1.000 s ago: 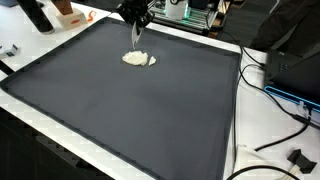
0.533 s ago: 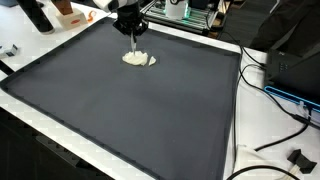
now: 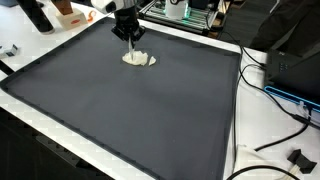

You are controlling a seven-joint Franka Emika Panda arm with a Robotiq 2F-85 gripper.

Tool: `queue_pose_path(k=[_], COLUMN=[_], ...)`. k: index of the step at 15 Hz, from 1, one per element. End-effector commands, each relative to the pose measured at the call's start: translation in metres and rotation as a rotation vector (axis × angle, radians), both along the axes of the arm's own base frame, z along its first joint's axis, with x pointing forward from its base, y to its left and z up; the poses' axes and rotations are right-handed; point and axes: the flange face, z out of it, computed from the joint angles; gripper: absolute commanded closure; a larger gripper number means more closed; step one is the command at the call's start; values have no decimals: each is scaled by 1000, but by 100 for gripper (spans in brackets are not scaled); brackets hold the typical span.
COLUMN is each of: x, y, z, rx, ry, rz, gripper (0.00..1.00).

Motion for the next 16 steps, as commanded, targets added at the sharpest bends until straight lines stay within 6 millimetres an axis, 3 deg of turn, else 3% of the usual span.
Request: queue_pose_path(k=[1, 12, 16], x=[-14, -15, -10], y=[-10, -24, -24], z=[-7, -14, -21], rx=[34, 53, 66], ry=[-50, -176, -136], rz=[-34, -86, -94], gripper=[99, 99, 99])
